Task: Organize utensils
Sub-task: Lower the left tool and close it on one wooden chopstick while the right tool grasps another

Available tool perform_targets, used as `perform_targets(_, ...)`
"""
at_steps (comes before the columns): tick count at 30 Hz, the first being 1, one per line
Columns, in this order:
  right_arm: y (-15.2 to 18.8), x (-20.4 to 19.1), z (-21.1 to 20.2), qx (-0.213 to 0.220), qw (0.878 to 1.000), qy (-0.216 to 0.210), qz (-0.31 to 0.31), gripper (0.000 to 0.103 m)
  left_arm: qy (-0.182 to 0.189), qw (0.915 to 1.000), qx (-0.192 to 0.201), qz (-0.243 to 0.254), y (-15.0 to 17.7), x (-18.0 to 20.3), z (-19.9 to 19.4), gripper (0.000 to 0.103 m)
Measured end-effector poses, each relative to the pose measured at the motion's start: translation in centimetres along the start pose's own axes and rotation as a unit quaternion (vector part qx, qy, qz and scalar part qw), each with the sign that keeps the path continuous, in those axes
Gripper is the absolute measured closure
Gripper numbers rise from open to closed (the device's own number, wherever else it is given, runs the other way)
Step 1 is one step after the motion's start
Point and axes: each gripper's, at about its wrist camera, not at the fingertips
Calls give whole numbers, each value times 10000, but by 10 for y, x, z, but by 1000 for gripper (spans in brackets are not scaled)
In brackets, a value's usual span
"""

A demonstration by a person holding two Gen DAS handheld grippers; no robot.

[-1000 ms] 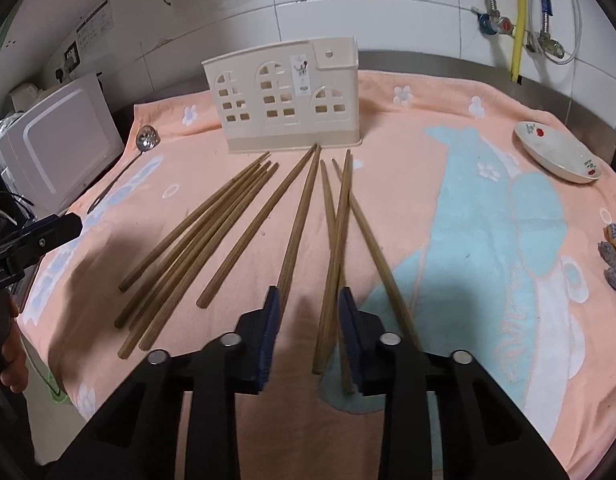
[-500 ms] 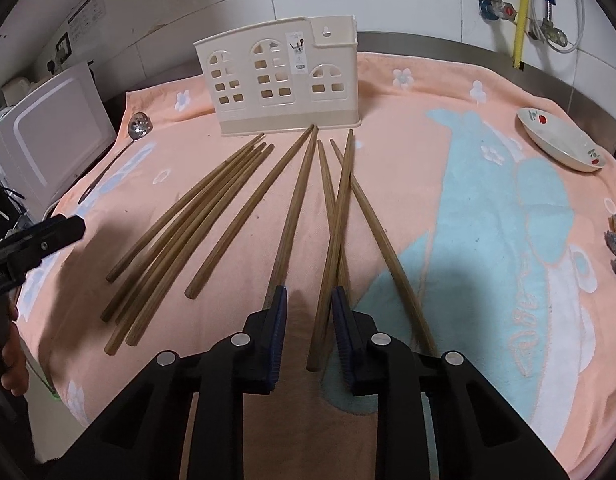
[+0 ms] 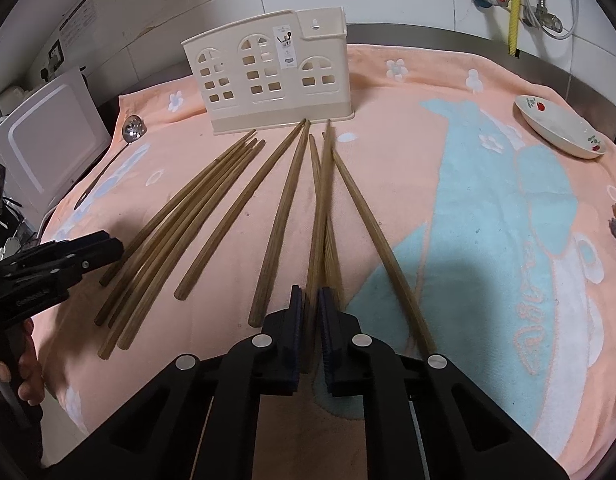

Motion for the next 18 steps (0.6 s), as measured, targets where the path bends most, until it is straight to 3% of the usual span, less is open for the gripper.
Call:
perform_targets(5,0,0,0,24,10000,-17,12,95,88,9999,-62,38,-1,2,7,80)
perform_targets(18,0,0,4,19,10000,-62,-14,95,60,9994,-300,185,-5,6,15,90)
Point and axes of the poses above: each gripper's, at about its wrist camera, not at the fingertips, and z roughly the way its jaws point, x to its right, y to its underside, and after that the axes turned 8 degrees about z, right-handed
